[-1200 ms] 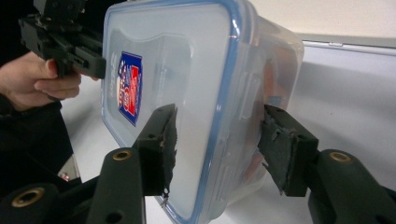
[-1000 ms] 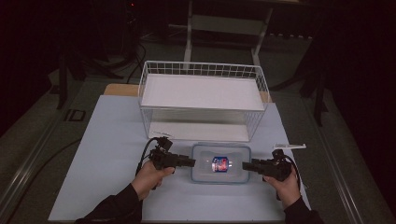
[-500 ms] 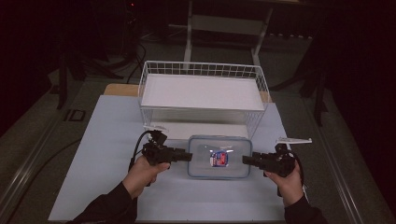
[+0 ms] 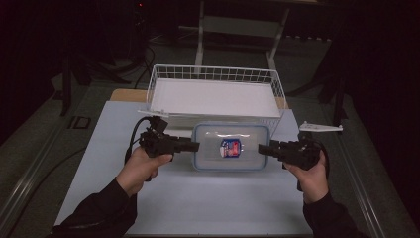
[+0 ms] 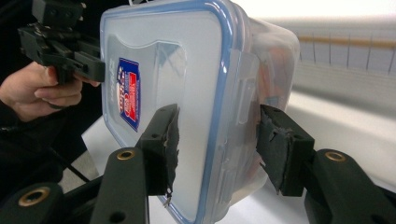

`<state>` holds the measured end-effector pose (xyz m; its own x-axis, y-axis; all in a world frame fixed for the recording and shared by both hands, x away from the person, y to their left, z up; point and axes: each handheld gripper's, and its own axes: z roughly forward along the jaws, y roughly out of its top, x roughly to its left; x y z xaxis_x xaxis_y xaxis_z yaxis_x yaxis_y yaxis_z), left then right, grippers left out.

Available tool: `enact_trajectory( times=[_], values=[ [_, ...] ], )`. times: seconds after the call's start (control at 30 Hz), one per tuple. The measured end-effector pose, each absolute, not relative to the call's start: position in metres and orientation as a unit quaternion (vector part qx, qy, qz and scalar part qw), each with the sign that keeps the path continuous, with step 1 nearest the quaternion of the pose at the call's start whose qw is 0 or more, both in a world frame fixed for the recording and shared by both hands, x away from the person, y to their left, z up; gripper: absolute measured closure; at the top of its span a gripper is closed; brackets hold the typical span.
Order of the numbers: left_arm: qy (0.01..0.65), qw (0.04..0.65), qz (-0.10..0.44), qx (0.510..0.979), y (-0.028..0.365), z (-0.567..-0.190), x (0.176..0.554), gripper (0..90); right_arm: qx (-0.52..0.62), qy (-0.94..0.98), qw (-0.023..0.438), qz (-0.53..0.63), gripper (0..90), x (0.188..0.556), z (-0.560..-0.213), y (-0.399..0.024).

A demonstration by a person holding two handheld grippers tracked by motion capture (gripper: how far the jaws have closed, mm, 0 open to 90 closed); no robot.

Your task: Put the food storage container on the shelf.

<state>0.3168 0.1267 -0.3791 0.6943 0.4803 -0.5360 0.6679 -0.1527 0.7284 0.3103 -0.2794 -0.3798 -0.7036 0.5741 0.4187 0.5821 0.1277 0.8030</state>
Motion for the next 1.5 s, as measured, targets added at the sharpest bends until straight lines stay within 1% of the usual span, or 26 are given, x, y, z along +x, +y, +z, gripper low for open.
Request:
enact_trajectory(
  times=[0.2,0.3,0.5,0.63,0.83,1.0,1.1,1.37,1.47,1.5],
  values=[
    [0.375,0.534,-0.066,0.755,0.131,-0.35,0.325,57.7,-0.376,-0.744,-0.007,-0.552,49.8,0.321,-0.352,-0.275],
    [0.376,0.543,-0.057,0.749,0.134,-0.337,0.332,57.6,-0.373,-0.742,-0.011,-0.557,49.7,0.329,-0.341,-0.272],
    [0.379,0.548,-0.048,0.745,0.138,-0.32,0.347,57.5,-0.372,-0.738,-0.02,-0.563,49.6,0.351,-0.316,-0.266],
    [0.388,0.553,-0.037,0.736,0.142,-0.31,0.36,57.4,-0.374,-0.736,-0.019,-0.564,49.5,0.362,-0.311,-0.262],
    [0.403,0.554,-0.035,0.728,0.147,-0.308,0.381,56.9,-0.39,-0.73,-0.017,-0.56,49.1,0.385,-0.305,-0.254],
    [0.418,0.549,-0.042,0.723,0.15,-0.313,0.398,56.4,-0.401,-0.732,-0.01,-0.551,49.0,0.403,-0.307,-0.247],
    [0.431,0.545,-0.047,0.718,0.151,-0.315,0.408,55.7,-0.409,-0.729,-0.01,-0.548,48.9,0.411,-0.309,-0.244],
    [0.433,0.551,-0.054,0.711,0.154,-0.318,0.419,55.6,-0.417,-0.725,-0.005,-0.548,48.6,0.424,-0.309,-0.243],
    [0.433,0.555,-0.056,0.708,0.154,-0.319,0.421,55.6,-0.419,-0.729,-0.007,-0.541,46.4,0.426,-0.308,-0.241],
    [0.435,0.556,-0.055,0.706,0.153,-0.319,0.422,55.3,-0.421,-0.732,-0.018,-0.536,43.6,0.427,-0.308,-0.238]
  ],
)
